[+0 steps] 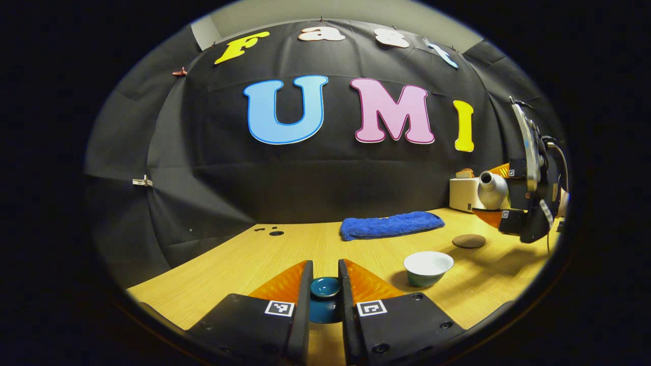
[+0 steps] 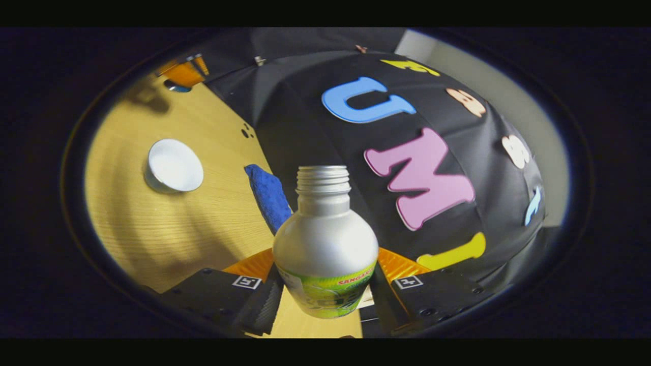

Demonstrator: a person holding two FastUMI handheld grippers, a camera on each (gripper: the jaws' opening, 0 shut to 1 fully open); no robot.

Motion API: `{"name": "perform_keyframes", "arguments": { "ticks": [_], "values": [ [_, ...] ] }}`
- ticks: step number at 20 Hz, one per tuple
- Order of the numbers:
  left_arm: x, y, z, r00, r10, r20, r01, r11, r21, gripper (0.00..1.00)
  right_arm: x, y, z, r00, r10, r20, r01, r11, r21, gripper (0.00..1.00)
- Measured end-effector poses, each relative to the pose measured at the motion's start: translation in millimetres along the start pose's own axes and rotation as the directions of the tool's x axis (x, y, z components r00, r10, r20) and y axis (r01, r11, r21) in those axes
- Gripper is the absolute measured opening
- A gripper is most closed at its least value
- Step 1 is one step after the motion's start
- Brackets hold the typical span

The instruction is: Open the teacup lid with one hand, grasp the water bottle and pour water into the teacup with the other hand; after pouring, place the water bottle on the coaster and then close the teacup lid.

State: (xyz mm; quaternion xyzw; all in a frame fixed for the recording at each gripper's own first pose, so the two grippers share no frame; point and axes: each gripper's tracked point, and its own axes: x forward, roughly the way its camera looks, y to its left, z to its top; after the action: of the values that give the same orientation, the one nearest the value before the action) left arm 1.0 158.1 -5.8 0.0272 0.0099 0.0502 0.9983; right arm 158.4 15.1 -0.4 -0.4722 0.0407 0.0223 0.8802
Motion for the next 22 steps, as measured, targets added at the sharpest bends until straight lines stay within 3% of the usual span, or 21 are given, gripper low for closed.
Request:
{"name": "perform_keyframes", "arguments": {
  "ticks": [3, 8, 10, 12, 16, 19, 20, 22],
  "values": [
    [-1, 1, 0, 1.000, 0.002, -0.004, -0.002, 1.000, 0.006, 0.30, -11, -3, 0, 0.997, 0.080, 0.008, -0.079, 0.952, 0.295, 0.79],
    [-1, 1, 0, 1.000, 0.011, -0.005, -0.011, 1.000, 0.007, 0.30, -10, -20, 12, 0.990, 0.115, 0.078, -0.138, 0.807, 0.573, 0.79],
    [-1, 0, 1, 1.000, 0.009, -0.003, -0.009, 1.000, 0.004, 0.30, -7, -33, 24, 0.987, 0.090, 0.129, -0.154, 0.721, 0.676, 0.79],
    [-1, 1, -1, 1.000, 0.006, -0.004, -0.006, 1.000, 0.004, 0.30, 0, -39, 31, 0.981, 0.086, 0.175, -0.189, 0.634, 0.750, 0.79],
    [-1, 1, 0, 1.000, 0.006, -0.001, -0.006, 1.000, 0.003, 0.30, 24, -61, 9, 0.988, 0.029, 0.150, -0.140, 0.564, 0.813, 0.79],
    [-1, 1, 1, 1.000, 0.007, 0.000, -0.007, 1.000, 0.003, 0.30, 41, -55, -5, 0.989, 0.044, 0.143, -0.147, 0.473, 0.869, 0.80],
    [-1, 1, 0, 1.000, 0.007, 0.000, -0.007, 1.000, 0.003, 0.30, 47, -54, -13, 0.991, 0.037, 0.128, -0.131, 0.476, 0.870, 0.79],
    [-1, 1, 0, 1.000, 0.007, -0.001, -0.007, 1.000, 0.003, 0.30, 59, -47, -32, 0.997, 0.033, 0.071, -0.078, 0.519, 0.851, 0.79]
  ]
}}
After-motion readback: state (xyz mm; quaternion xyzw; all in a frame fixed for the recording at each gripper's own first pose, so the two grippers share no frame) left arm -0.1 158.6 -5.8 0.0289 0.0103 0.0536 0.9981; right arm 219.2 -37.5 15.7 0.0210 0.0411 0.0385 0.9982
